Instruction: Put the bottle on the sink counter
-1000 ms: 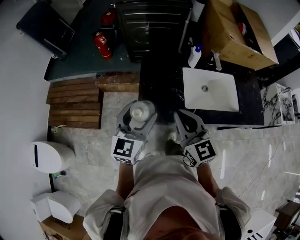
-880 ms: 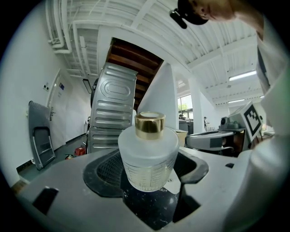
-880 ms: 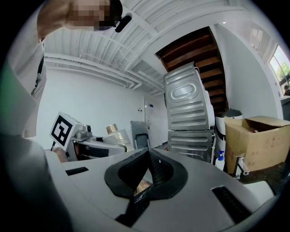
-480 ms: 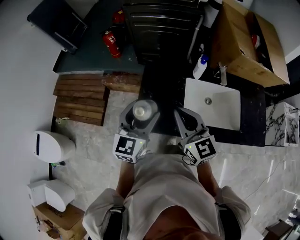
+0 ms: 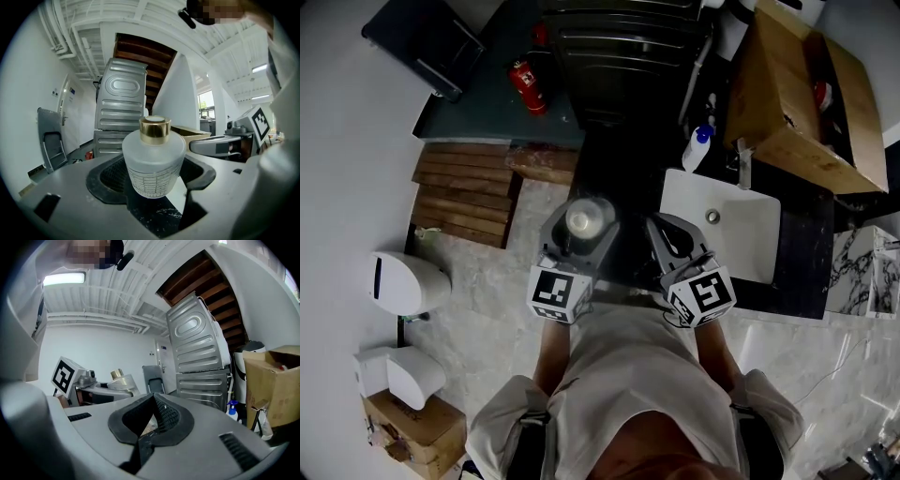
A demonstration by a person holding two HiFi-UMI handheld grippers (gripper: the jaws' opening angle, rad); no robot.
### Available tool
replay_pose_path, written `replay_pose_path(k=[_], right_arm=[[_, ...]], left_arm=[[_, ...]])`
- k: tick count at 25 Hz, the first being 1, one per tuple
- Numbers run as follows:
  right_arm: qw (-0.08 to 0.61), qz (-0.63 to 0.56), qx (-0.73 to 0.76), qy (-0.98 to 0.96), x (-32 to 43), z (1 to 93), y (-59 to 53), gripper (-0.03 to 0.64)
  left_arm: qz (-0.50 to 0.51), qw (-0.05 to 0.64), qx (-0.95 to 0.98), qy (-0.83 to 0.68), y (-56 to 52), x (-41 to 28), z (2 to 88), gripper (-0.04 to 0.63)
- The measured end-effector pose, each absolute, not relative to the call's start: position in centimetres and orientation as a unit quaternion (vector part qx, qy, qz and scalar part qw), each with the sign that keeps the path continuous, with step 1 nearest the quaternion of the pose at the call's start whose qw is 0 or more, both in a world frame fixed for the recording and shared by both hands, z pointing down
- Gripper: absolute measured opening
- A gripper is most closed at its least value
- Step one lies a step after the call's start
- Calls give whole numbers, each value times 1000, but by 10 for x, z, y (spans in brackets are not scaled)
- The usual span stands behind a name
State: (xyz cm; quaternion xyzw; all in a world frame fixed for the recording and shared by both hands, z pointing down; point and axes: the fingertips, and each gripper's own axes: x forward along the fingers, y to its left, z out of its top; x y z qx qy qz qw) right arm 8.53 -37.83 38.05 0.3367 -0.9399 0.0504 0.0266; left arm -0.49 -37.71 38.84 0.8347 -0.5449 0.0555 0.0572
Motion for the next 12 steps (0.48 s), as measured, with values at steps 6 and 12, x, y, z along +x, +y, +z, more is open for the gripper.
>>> replay_pose_path(k=[6,12], right_arm=[[25,63,335,-940,96,388,-397,-3],[27,79,338,-937,97,397,-413,-3]], left_arm=[[71,62,830,-550,-393,4,399,327],[84,69,830,-548,-409,5,404,327]])
